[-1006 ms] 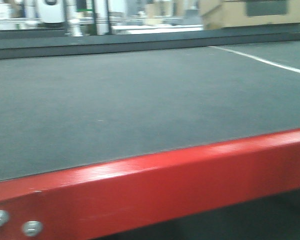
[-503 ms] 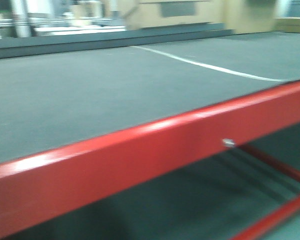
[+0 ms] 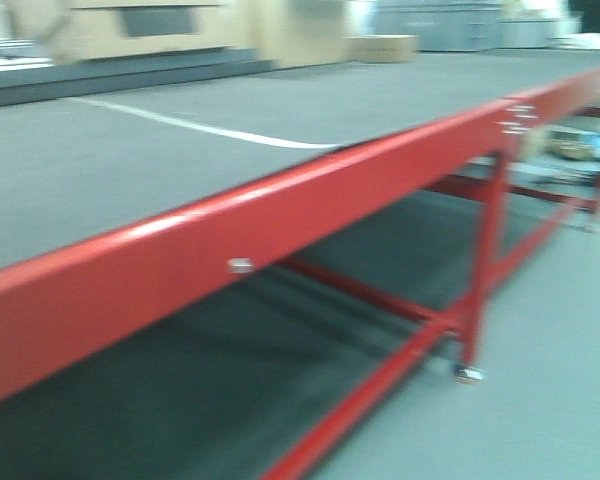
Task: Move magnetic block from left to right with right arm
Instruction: 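Drive the base away from the table holding the cube in the right gripper, then drive past the office chair and plant carrying the red cube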
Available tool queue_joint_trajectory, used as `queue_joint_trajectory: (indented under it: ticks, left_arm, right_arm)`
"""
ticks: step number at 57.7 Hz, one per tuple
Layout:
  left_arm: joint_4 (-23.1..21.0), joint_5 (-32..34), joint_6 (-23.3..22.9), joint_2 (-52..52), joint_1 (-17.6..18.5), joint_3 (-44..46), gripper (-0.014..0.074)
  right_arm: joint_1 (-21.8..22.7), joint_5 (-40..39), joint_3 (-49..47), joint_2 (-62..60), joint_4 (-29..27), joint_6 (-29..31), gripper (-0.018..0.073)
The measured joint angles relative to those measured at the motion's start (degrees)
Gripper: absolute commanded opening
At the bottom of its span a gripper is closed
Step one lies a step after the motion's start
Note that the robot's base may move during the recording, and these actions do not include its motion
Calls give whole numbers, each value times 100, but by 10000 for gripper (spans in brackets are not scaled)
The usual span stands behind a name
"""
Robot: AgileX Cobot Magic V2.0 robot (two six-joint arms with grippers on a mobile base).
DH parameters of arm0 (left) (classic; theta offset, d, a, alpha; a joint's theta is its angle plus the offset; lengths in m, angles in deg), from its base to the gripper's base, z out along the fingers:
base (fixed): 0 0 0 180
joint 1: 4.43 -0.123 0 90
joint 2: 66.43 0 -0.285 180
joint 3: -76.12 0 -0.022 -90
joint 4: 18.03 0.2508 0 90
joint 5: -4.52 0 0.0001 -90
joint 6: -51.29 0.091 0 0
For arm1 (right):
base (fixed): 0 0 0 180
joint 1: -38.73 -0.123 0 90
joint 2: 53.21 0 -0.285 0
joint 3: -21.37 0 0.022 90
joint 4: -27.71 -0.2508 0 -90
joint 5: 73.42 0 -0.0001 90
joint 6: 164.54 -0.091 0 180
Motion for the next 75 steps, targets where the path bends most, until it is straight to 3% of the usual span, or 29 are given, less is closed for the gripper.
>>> queue_joint_trajectory:
  ticks: [75]
  left_arm:
    - [0,0,0,0,0,0,-126]
  right_arm:
    - [0,0,0,0,0,0,347]
